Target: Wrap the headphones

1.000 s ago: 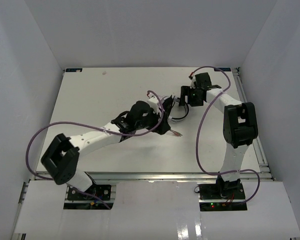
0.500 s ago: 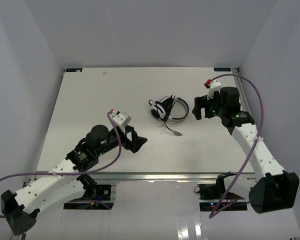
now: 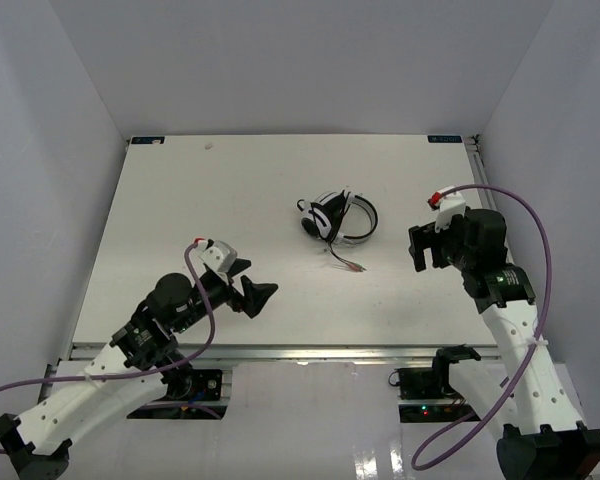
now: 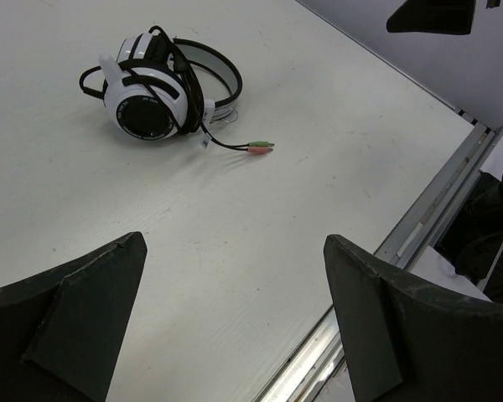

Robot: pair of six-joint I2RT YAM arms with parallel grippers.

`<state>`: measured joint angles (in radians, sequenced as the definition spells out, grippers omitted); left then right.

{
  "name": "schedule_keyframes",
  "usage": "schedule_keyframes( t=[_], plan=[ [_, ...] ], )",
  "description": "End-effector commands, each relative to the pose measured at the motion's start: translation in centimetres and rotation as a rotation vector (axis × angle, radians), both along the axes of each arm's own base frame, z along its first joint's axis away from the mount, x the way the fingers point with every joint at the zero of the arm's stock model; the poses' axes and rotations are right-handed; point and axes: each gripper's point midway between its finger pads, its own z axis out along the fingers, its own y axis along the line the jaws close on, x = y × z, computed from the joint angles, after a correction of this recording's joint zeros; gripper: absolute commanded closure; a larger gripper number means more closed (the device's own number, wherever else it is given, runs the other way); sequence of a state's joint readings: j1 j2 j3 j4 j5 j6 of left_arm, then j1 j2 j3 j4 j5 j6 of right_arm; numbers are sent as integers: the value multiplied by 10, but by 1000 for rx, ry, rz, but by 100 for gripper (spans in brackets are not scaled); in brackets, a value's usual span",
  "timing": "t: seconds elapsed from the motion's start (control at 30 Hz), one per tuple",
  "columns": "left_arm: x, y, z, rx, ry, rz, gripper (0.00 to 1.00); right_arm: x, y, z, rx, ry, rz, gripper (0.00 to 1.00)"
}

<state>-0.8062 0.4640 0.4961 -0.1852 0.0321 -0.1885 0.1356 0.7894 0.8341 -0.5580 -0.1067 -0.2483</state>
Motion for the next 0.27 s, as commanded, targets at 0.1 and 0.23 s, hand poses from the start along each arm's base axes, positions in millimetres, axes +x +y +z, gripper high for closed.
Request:
schedule_keyframes(
  t=[0.1, 0.23],
  plan=[
    [3, 2, -1, 17, 8, 19, 2, 0, -6, 3, -41, 1, 50, 10],
    [6, 6, -4, 24, 19, 48, 2, 6, -13, 2, -66, -3, 22, 10]
  ],
)
